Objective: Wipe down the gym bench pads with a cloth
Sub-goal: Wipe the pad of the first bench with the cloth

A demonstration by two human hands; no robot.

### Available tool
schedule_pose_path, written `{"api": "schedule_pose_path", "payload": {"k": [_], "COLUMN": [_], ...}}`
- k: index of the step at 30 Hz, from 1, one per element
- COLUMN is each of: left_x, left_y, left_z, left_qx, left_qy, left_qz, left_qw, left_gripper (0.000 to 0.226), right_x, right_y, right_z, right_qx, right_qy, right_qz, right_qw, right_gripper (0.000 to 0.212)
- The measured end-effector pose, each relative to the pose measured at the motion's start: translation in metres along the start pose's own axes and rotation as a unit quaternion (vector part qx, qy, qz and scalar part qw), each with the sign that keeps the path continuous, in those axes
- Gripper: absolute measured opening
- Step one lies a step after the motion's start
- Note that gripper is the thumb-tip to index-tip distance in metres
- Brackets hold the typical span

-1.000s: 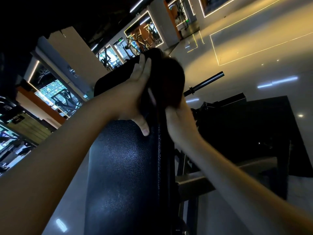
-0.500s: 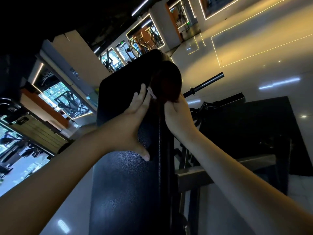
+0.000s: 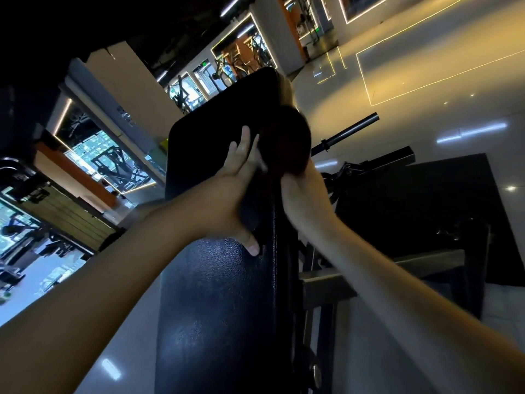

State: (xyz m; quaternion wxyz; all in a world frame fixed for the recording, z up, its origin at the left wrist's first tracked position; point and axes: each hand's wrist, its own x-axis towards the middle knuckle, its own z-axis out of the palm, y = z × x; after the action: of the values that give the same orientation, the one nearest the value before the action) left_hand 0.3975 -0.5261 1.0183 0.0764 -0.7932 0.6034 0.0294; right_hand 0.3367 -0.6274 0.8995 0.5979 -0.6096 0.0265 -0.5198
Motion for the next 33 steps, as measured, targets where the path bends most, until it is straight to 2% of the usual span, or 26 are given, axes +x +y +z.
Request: {"api": "schedule_pose_path", "payload": {"k": [3, 6, 8, 11, 12, 14, 15, 17, 19, 22, 24, 26, 28, 32, 33], "left_x": [0.0, -0.001, 0.0, 0.001, 0.001, 0.001, 0.0, 0.0, 0.0, 0.001, 0.002, 0.002, 0.001, -0.002, -0.003], "left_y": [0.001, 0.002, 0.004, 0.005, 0.005, 0.004, 0.005, 0.006, 0.006, 0.005, 0.006, 0.007, 0.008, 0.006, 0.006], "left_z": [0.002, 0.002, 0.002, 0.002, 0.002, 0.002, 0.002, 0.002, 0.001, 0.002, 0.003, 0.004, 0.003, 0.002, 0.003], "left_qx": [0.026, 0.024, 0.02, 0.028, 0.03, 0.027, 0.025, 0.028, 0.035, 0.021, 0.018, 0.018, 0.016, 0.008, 0.014], "left_qy": [0.003, 0.014, 0.009, 0.007, 0.009, 0.011, 0.012, 0.014, 0.012, 0.016, 0.012, 0.009, 0.011, 0.011, 0.007], "left_qz": [-0.01, -0.011, -0.016, -0.025, -0.025, -0.025, -0.024, -0.023, -0.024, -0.025, -0.029, -0.029, -0.03, -0.03, -0.03], "left_qw": [1.0, 1.0, 1.0, 0.999, 0.999, 0.999, 0.999, 0.999, 0.999, 0.999, 0.999, 0.999, 0.999, 0.999, 0.999], "left_gripper": [0.158, 0.163, 0.165, 0.165, 0.165, 0.166, 0.165, 0.162, 0.163, 0.165, 0.165, 0.165, 0.165, 0.164, 0.164], "right_x": [0.033, -0.032, -0.082, -0.114, -0.106, -0.07, -0.045, 0.002, 0.014, -0.05, -0.103, -0.118, -0.101, -0.004, 0.02], "right_y": [0.0, 0.005, 0.003, 0.008, 0.009, 0.009, 0.005, 0.006, 0.006, 0.008, 0.002, 0.007, 0.01, -0.006, -0.009], "right_z": [-0.002, 0.0, 0.003, 0.011, 0.012, 0.011, 0.008, 0.002, 0.004, 0.008, 0.01, 0.013, 0.014, -0.002, -0.005], "right_qx": [-0.012, 0.001, 0.019, 0.031, 0.021, 0.022, 0.011, -0.022, -0.011, -0.01, -0.015, -0.022, -0.024, -0.023, -0.024], "right_qy": [0.032, -0.016, -0.046, -0.053, -0.055, -0.034, -0.011, 0.031, 0.044, -0.003, -0.028, -0.053, -0.055, 0.005, 0.015], "right_qz": [0.029, 0.033, 0.023, 0.03, 0.021, 0.032, 0.041, 0.063, 0.072, 0.047, 0.026, 0.03, 0.034, 0.082, 0.089], "right_qw": [0.999, 0.999, 0.998, 0.998, 0.998, 0.999, 0.999, 0.997, 0.996, 0.999, 0.999, 0.998, 0.998, 0.996, 0.996], "right_gripper": [0.052, 0.041, 0.054, 0.058, 0.06, 0.043, 0.042, 0.062, 0.067, 0.047, 0.048, 0.058, 0.064, 0.044, 0.048]}}
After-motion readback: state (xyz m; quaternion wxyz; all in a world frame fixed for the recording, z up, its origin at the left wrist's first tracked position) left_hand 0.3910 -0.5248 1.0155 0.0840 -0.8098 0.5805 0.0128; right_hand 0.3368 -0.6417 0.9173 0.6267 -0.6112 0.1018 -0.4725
